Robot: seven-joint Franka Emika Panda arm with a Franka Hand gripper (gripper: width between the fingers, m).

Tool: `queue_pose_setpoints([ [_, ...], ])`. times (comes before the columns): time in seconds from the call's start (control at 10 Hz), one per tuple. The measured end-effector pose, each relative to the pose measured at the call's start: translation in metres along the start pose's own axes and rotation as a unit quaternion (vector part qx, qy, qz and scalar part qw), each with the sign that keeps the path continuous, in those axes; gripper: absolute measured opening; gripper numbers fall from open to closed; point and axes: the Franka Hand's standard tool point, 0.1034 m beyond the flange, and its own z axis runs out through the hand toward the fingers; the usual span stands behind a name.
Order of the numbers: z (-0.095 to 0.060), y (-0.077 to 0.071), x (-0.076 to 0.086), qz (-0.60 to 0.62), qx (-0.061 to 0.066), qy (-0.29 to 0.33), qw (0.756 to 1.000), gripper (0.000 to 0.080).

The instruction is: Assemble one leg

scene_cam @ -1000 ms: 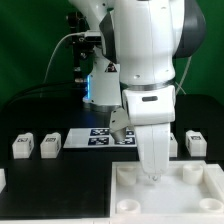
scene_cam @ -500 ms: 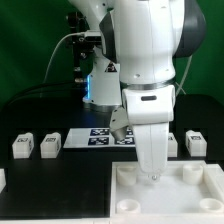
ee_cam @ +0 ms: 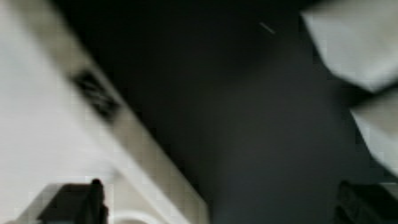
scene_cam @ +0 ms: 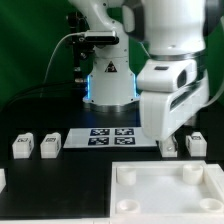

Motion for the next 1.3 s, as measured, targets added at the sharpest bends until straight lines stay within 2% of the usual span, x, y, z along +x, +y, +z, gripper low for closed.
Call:
queue_pose_setpoints([
  [0.1, 0.002, -0.016, 0.011, 0.071, -0.004, 0.011, 0.997, 0.0648],
  [0.2, 0.003, -0.018, 0.014, 0.091, -0.004, 0.015, 0.996, 0.0648],
  [0.4, 0.003, -0.02, 0.014, 0.212, 0.006, 0.018, 0.977, 0.0648],
  [0.5, 0.004, -0.022, 0.015, 0.27, 0.013, 0.018, 0.963, 0.0648],
  [0.7, 0.016, -0.039, 0.003, 0.42, 0.025, 0.021, 0.907, 0.0648],
  [0.8, 0.02, -0.041, -0.002, 0.436, 0.025, 0.031, 0.899, 0.0648],
  [1.0, 0.02, -0.043, -0.004, 0.424, 0.033, 0.006, 0.905, 0.0648],
  [1.1, 0.02, -0.047, -0.008, 0.424, 0.047, -0.039, 0.904, 0.0648],
  [1.3, 0.011, -0.066, 0.001, 0.426, 0.081, -0.144, 0.889, 0.0648],
])
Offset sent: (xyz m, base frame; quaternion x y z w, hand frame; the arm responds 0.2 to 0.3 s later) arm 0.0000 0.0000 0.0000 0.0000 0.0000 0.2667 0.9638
